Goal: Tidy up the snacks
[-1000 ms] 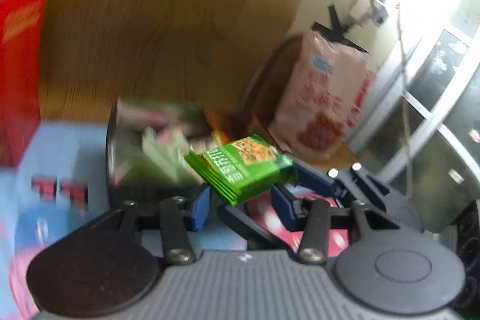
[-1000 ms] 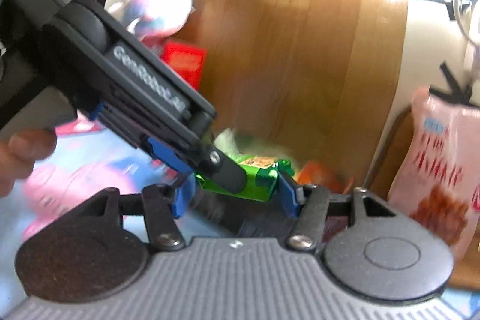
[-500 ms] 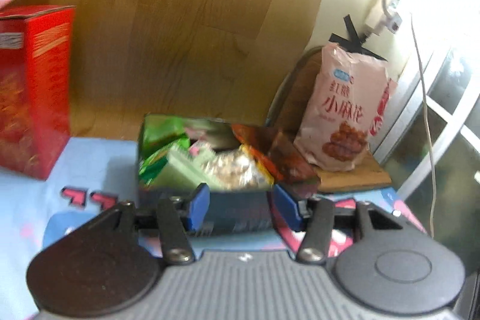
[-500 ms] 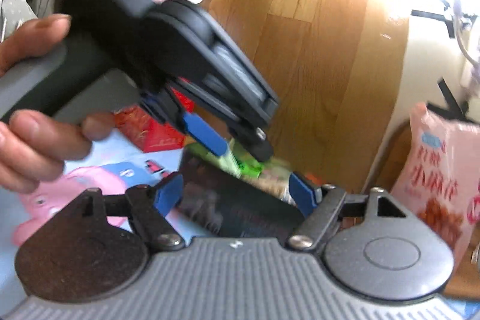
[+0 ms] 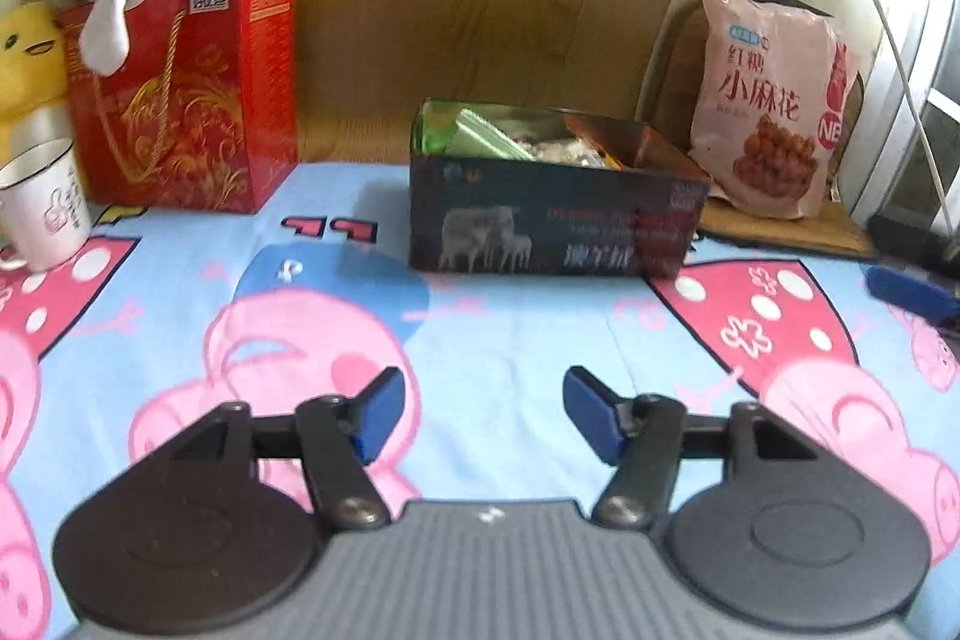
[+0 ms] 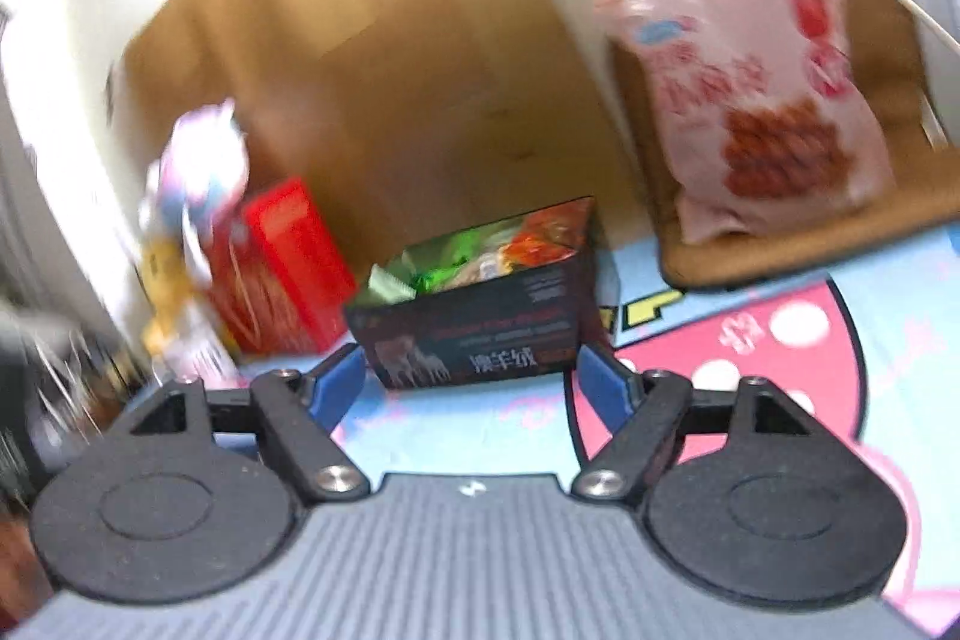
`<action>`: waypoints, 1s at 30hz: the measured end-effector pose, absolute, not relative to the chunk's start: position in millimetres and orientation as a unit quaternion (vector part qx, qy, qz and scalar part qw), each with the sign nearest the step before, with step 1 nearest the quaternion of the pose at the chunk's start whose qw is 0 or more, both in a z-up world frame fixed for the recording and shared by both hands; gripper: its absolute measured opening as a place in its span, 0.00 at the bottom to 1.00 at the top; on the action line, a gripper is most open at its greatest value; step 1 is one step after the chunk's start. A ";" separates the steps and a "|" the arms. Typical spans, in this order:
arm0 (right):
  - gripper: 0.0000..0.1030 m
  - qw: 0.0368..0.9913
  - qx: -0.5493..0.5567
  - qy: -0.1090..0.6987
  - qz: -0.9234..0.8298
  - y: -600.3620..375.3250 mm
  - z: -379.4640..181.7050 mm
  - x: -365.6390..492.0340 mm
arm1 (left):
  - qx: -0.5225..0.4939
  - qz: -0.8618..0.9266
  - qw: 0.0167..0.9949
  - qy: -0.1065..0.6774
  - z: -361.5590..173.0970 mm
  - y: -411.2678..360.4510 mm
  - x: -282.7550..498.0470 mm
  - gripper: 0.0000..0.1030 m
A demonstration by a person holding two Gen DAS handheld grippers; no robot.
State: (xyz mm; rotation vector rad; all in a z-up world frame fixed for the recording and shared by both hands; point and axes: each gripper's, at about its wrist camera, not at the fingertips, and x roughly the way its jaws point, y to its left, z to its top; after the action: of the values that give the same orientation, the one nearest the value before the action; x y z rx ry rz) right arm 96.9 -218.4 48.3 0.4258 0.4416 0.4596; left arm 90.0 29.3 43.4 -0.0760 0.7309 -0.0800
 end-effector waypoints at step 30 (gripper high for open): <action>0.89 0.908 0.261 0.251 0.210 -229.3 15.9 62.4 | 0.012 0.025 0.934 0.357 30.4 13.2 66.3 1.00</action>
State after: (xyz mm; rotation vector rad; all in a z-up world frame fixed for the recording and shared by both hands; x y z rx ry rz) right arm 62.4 -229.3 15.9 0.5385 0.5180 0.4327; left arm 66.3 13.2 30.4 0.0254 0.7293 0.0510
